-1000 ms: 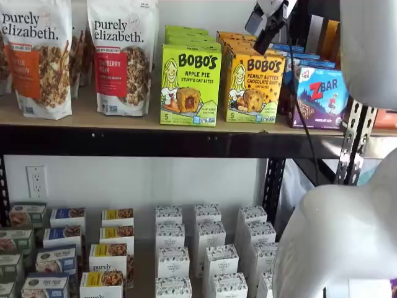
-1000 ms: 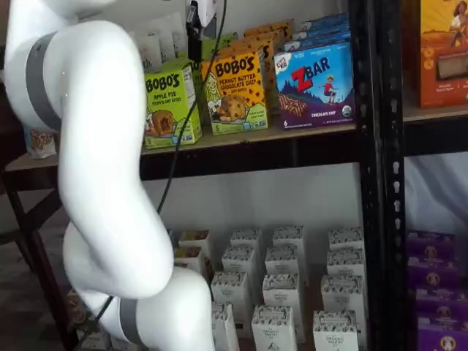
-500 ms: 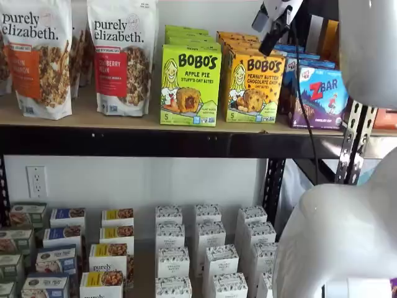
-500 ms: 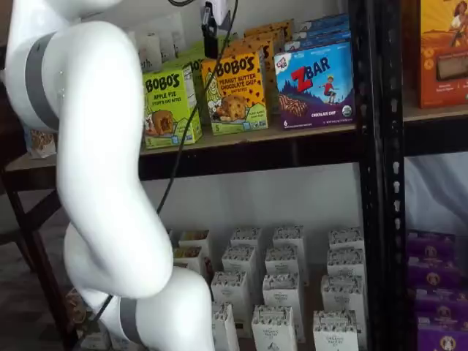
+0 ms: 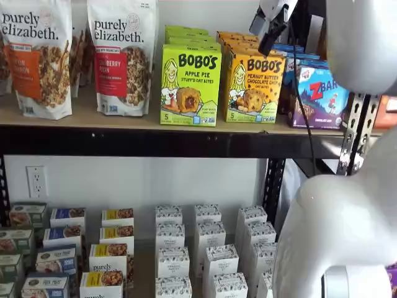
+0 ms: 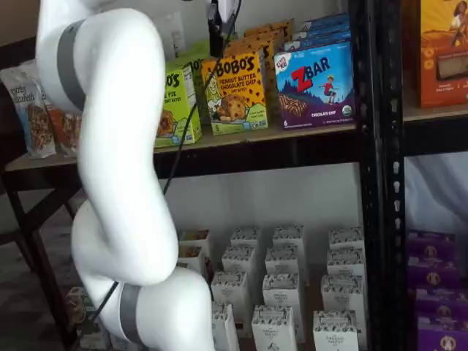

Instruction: Pick up the orange box on the top shelf, the fifth box from the left

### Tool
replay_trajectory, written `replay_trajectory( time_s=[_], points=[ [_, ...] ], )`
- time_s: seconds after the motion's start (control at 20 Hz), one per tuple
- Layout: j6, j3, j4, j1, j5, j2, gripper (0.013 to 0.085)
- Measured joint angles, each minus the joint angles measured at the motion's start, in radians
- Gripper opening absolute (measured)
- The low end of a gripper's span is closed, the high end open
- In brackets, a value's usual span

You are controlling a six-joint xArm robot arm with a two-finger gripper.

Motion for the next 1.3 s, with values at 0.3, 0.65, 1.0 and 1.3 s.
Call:
replay_trajectory(
  time_s=[0.3,0.65,1.0,1.3],
  points=[
    [-0.026,-0.075,-0.01,-0.031,0.072,0.063,0.085],
    [-0.049,-0.089,-0.024,-0.044,0.045,0.091,0.085],
    [-0.056,-0.098,-0.052,-0.037,0.03,0.117,0.085],
    [-0.056,-0.089,-0.082,-0.026,0.032,0.126,0.085]
  ],
)
